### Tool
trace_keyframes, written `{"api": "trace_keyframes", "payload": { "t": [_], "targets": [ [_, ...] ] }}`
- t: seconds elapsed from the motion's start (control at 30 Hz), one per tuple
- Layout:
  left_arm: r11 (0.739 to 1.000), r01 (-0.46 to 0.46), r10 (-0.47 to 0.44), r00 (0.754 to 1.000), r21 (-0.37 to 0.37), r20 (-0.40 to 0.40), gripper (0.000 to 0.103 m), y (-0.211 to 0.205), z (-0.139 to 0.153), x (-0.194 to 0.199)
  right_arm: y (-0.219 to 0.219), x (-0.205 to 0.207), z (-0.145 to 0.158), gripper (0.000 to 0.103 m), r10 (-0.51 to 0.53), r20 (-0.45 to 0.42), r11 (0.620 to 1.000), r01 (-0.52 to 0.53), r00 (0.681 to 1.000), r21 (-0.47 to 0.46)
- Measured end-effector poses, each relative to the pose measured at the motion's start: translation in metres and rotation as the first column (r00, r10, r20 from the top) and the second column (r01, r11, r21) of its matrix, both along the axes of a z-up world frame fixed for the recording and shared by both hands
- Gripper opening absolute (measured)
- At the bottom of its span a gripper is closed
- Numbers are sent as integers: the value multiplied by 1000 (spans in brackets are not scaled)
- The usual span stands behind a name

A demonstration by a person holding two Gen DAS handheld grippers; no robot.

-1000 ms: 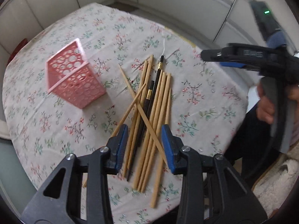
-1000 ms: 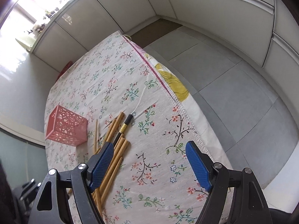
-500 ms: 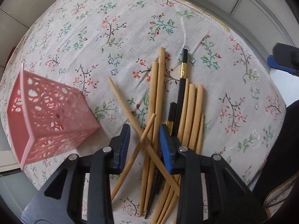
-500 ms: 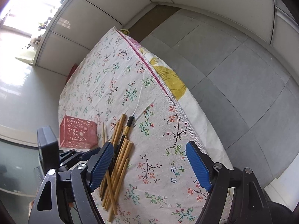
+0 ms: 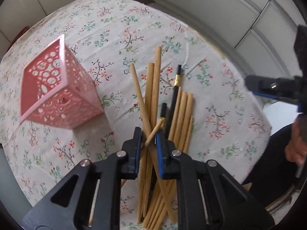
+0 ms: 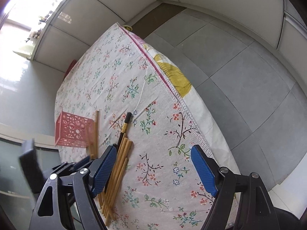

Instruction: Organize utensils

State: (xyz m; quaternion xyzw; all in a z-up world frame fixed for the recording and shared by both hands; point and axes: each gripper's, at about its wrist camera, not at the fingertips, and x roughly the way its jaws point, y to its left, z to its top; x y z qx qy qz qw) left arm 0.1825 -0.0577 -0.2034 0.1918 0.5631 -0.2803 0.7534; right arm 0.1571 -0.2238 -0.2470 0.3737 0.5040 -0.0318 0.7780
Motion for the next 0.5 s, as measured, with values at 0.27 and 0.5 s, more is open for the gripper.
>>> {"api": "trace_keyframes", "payload": {
  "t": [0.27, 0.5],
  "targets": [
    [999, 1, -2, 1000, -37, -28, 17, -16, -15, -29, 11, -9, 2, 81, -28, -1, 998, 28, 1000, -55],
    [999, 24, -23, 1000, 23, -8, 14, -33, -13, -23, 5, -10, 0, 81, -37, -9, 998, 36, 999, -57]
  ]
}}
